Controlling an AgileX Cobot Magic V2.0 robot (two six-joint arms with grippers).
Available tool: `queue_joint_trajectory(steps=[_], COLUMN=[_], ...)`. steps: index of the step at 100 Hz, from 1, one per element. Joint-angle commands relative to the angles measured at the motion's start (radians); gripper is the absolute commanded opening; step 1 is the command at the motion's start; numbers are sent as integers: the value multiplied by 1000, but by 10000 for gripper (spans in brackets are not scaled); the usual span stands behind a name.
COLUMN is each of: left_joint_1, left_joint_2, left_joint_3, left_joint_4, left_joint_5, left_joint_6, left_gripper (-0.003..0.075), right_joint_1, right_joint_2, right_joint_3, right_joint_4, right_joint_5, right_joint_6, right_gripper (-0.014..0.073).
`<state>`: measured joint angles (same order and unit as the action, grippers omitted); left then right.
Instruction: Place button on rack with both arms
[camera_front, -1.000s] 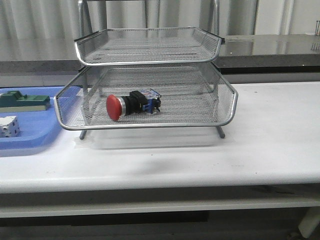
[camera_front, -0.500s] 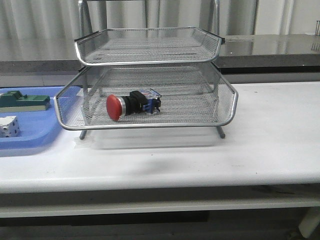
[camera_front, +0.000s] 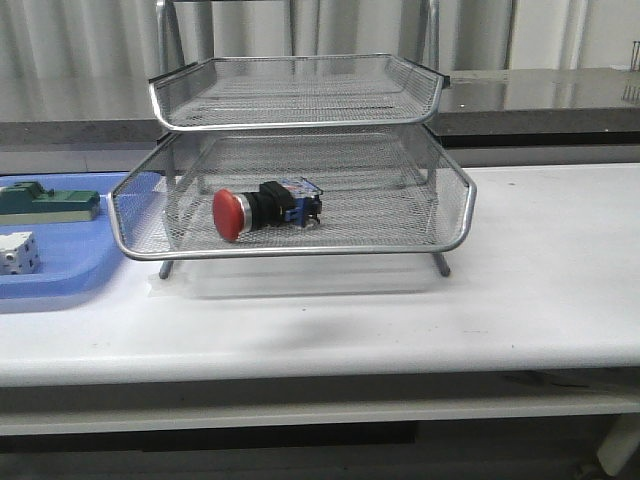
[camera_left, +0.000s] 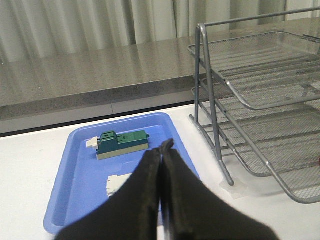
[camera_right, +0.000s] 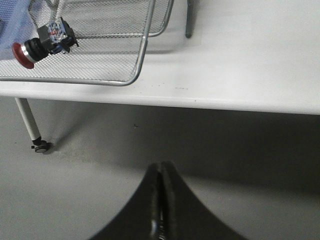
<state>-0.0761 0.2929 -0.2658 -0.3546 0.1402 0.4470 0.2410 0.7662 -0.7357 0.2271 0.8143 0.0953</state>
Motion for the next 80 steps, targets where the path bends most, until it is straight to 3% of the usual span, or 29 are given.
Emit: queue_joint_trajectory(steps=[1,33,80], left_joint_1=[3,3,3], left_joint_2=[6,6,6], left_joint_3=[-28,-28,-28], left_joint_4=[-15,-15,-15], left_joint_5=[-81,-81,-81], left_joint_6=[-10,-10,-10], left_gripper=[-21,-21,-21], right_joint_1=[0,13,280], right_joint_2=[90,378,638], right_joint_3=[-24,-24,-28], right_joint_4=[65,211,311], right_joint_5=[-130,-219,-467], right_joint_6=[-27,-51,-51], right_gripper=[-71,-69,-69])
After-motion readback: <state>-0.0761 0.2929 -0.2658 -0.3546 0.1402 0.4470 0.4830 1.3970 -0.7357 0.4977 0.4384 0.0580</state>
